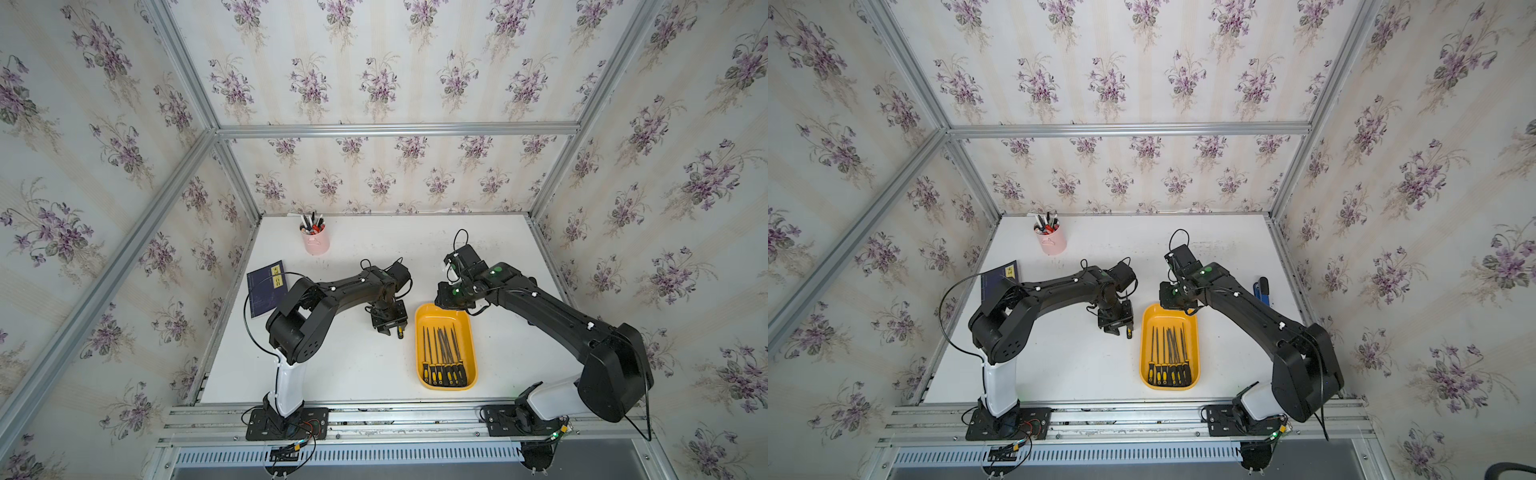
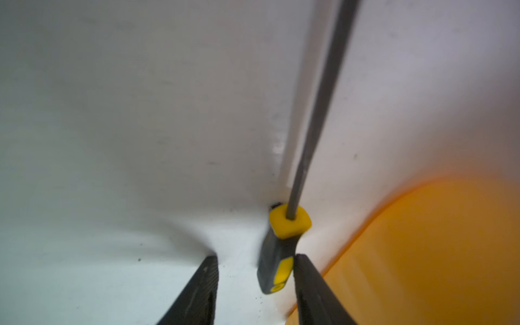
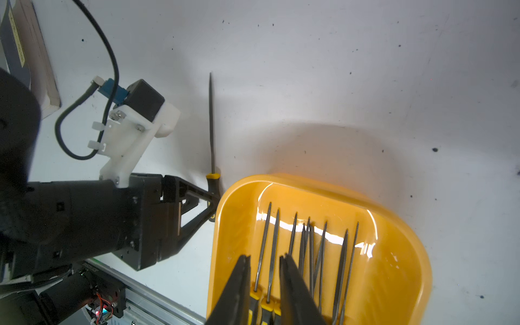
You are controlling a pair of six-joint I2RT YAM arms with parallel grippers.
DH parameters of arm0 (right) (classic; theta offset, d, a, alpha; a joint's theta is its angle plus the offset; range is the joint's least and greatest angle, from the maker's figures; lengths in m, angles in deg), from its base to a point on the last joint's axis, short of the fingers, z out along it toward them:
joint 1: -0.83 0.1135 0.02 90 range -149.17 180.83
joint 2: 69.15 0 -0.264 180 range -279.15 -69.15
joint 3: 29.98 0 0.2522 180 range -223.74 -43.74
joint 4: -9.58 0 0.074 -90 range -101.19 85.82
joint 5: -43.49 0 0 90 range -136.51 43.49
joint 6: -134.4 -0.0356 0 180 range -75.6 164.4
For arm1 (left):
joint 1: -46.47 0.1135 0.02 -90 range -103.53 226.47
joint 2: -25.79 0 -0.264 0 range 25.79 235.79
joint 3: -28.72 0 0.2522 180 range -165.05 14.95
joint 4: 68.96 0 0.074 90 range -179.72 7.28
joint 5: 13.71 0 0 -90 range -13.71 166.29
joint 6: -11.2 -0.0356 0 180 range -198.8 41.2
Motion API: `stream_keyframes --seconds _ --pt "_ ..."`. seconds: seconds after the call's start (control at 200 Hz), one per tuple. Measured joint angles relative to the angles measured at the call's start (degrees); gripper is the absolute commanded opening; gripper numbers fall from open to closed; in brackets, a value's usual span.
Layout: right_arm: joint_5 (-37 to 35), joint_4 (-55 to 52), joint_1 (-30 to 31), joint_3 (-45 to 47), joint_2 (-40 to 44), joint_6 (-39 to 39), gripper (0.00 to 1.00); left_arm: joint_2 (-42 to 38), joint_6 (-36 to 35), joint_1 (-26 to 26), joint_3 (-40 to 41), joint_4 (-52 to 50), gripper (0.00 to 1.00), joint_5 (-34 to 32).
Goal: Put the file tool into the storage box
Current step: Pick up the file tool from the center of the board.
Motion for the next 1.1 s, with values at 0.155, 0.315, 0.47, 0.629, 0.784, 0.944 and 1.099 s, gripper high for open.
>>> stream_keyframes --seconds 0.155,0.315,0.47,0.629,0.784,0.944,1.099 --pt "0.0 0.0 -0.3 0.8 0.8 0.4 0.24 -0.5 -1.1 0.1 1.1 -0.3 0.17 -0.3" --pt "0.0 0.0 -0.4 1.2 0.8 1.0 0.24 -2.8 -2.6 1.3 4.4 2.0 0.13 0.6" --pt "0.2 0.0 -0.6 0.9 0.7 1.5 0.24 -5.9 -6.1 2.9 7.1 0.0 0.11 -1.2" --pt "0.8 0.1 -0.8 0.5 0.6 1.7 0.24 -12.5 -10.8 4.1 9.3 -1.9 0.12 -0.9" --pt "3.2 1.4 -2.1 0.1 0.6 1.5 0.26 -20.0 -15.3 4.4 9.9 -2.8 0.13 2.8" --pt "10.0 6.1 -5.4 1.1 1.6 -0.5 0.32 -26.1 -18.8 4.4 9.8 -1.8 0.12 10.4" --pt "17.4 12.6 -6.0 2.1 2.1 -4.1 0.37 -27.8 -21.2 3.9 8.4 -1.6 0.11 16.0"
